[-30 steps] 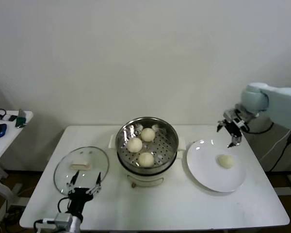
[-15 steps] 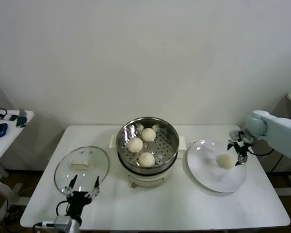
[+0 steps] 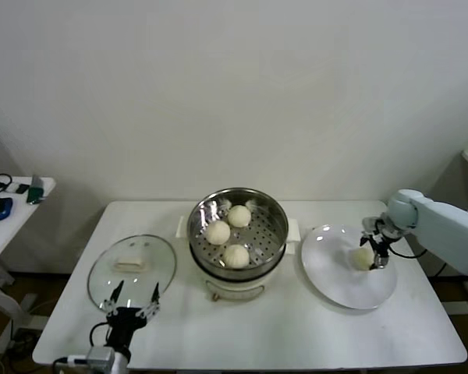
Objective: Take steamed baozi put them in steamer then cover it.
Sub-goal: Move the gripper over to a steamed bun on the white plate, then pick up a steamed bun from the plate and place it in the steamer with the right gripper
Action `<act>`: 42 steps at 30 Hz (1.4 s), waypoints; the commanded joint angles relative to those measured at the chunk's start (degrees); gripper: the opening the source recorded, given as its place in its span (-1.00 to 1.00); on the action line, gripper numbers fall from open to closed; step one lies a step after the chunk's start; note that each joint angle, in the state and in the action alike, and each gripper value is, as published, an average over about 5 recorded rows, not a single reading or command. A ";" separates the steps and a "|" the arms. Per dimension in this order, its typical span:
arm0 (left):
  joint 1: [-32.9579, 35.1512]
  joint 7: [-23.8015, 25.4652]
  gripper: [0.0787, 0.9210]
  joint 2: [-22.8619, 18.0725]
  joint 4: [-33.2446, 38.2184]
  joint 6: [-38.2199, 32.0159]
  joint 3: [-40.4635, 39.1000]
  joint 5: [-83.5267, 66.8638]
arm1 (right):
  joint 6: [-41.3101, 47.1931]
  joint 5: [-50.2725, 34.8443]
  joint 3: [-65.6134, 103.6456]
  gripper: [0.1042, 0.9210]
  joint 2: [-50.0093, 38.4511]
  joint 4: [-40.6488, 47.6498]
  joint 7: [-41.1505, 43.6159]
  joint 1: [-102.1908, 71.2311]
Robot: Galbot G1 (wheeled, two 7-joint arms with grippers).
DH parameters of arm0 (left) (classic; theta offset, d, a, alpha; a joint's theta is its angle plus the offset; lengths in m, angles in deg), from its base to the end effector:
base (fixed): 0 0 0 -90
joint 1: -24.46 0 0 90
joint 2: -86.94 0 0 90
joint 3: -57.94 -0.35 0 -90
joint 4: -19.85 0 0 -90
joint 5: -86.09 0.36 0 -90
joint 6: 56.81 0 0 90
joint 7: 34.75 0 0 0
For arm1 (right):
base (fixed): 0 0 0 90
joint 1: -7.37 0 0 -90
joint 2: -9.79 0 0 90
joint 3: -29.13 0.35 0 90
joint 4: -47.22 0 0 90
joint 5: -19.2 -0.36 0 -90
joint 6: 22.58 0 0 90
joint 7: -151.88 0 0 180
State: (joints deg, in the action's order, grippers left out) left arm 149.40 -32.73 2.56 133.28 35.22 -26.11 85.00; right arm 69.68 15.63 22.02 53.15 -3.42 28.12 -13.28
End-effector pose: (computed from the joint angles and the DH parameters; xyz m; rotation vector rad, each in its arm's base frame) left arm 0.1533 0.0543 -0.3542 0.0172 -2.9046 -0.1644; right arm 0.5473 -0.2308 -0.2431 1.1631 -1.2858 1.3363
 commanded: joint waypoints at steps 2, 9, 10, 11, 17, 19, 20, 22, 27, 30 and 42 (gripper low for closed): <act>-0.16 0.00 0.77 0.05 0.33 0.21 -0.13 0.02 | 0.37 -0.41 1.36 0.44 -0.12 -0.23 0.11 -0.06; -0.10 0.01 0.77 0.12 0.85 0.32 -0.29 0.04 | 3.43 -13.63 -17.20 0.37 -2.50 -11.34 0.67 23.14; -0.10 0.02 0.77 0.16 0.94 0.35 -0.34 0.04 | 4.04 -16.67 -21.04 0.37 -2.22 -13.53 0.72 28.36; -0.10 0.03 0.77 0.17 1.02 0.38 -0.38 0.04 | 4.76 -19.81 -25.08 0.37 -1.69 -15.85 0.87 33.91; -0.13 0.03 0.77 0.51 1.18 0.51 -0.70 -0.02 | 9.31 -34.69 -34.89 0.36 4.28 -25.91 2.80 55.03; -0.11 0.03 0.77 0.64 1.25 0.53 -0.81 -0.02 | 11.04 -38.97 -34.44 0.36 6.29 -28.91 2.70 57.82; -0.10 0.04 0.77 0.70 1.30 0.54 -0.85 -0.03 | 11.88 -40.79 -33.95 0.36 7.04 -30.24 2.27 58.31; -0.06 0.05 0.77 0.82 1.39 0.53 -0.91 -0.08 | 13.88 -43.56 -32.12 0.36 8.47 -33.27 0.95 57.93; -0.08 0.06 0.77 0.89 1.46 0.49 -0.89 -0.24 | 18.64 -45.96 -26.80 0.36 11.48 -39.02 -4.02 51.43; -0.11 0.09 0.77 0.76 1.65 0.52 -0.87 -0.24 | 20.20 -45.24 -25.68 0.36 13.55 -39.56 -6.26 46.57; -0.14 0.08 0.77 0.70 1.73 0.37 -0.33 -0.79 | 22.51 -33.36 -23.50 0.36 17.77 -32.56 -9.76 30.86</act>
State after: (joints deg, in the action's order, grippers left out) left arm 149.28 -32.64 3.28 135.13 35.68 -26.46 84.33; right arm 88.83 -21.29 -2.53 67.00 -36.33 21.60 26.35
